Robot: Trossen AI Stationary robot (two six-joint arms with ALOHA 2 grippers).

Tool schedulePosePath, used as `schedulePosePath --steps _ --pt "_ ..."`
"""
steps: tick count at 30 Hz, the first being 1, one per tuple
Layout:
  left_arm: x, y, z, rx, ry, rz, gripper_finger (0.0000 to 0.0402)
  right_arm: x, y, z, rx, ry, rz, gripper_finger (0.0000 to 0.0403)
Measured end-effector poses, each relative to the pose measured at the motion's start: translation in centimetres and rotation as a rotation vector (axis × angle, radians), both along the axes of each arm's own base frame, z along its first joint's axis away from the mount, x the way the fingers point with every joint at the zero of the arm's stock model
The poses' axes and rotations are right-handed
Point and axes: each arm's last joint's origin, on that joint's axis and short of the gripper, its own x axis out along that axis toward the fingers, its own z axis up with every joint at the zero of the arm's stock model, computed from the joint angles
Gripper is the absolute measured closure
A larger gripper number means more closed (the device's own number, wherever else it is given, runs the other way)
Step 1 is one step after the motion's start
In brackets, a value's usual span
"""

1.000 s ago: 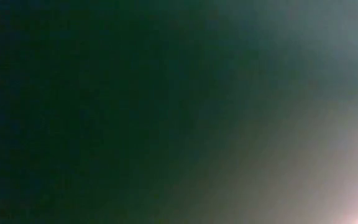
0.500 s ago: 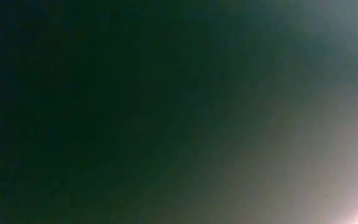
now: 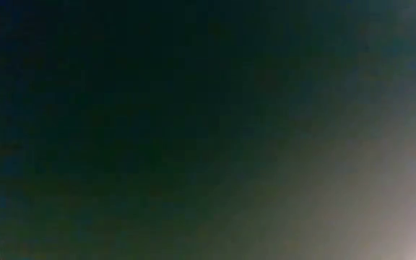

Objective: Sort dishes
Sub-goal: Put the orange flower patterned plate into the dish rack

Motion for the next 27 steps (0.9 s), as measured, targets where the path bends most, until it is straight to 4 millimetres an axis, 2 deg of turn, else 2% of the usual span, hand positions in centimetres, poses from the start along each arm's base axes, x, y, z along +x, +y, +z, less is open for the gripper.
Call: schedulePosePath --steps 7,14,21,27 --pt "0.1 0.1 0.7 0.024 -0.059 -0.001 0.0186 0.3 0.1 0.2 0.014 -0.032 -0.003 0.0403" --pt "0.2 0.2 0.9 0.05 -0.101 -0.001 0.0236 0.4 0.2 0.3 -0.002 -0.05 0.007 0.04" --pt "0.2 0.2 0.9 0.048 -0.1 0.001 0.0285 0.4 0.2 0.3 -0.004 -0.051 0.009 0.0366" --pt "0.1 0.2 1.3 -0.03 -0.069 0.025 0.029 0.3 0.3 0.3 0.028 -0.028 0.04 0.0334"
